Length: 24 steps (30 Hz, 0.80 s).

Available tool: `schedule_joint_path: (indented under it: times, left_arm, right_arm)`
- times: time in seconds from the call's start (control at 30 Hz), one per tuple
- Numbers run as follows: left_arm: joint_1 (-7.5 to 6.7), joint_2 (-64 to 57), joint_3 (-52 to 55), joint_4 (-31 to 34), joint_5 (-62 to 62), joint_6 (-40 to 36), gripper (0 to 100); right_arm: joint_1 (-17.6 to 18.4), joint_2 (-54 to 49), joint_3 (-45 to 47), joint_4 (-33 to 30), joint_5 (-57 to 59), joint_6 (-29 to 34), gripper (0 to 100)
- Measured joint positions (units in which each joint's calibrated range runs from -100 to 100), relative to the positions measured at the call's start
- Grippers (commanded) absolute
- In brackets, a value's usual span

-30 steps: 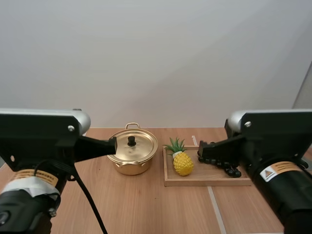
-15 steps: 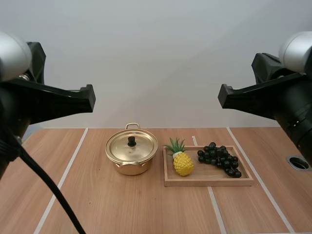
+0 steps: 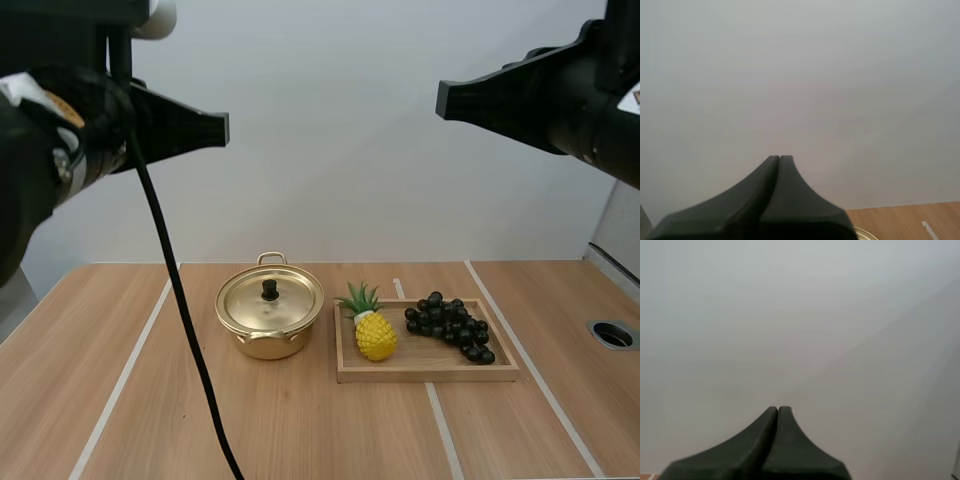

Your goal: Open the pot, put the grape inside, and close it

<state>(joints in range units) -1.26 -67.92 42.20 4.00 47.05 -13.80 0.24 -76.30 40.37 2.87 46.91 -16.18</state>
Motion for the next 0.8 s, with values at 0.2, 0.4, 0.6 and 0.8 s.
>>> schedule_joint_path:
  times: [0.2,0.4,0.6,0.8]
  left_arm:
    - [0.00,6.1,-2.7,-1.0,-2.9,0.0,0]
    - [0.00,13.3,-6.0,-2.2,-4.7,2.7,0]
    - [0.00,13.9,-6.0,-3.6,-6.1,7.5,6]
    - [0.00,13.9,-6.2,-6.6,-7.7,11.3,100]
  right_arm:
    - [0.0,5.7,-0.7,-1.7,0.2,0.0,0]
    - [-1.8,12.0,-0.7,-3.3,-4.1,-0.4,0]
    - [-2.2,12.0,-0.7,-3.4,-4.9,-3.8,0]
    - [-2.2,12.0,-0.7,-3.4,-5.6,-5.7,100]
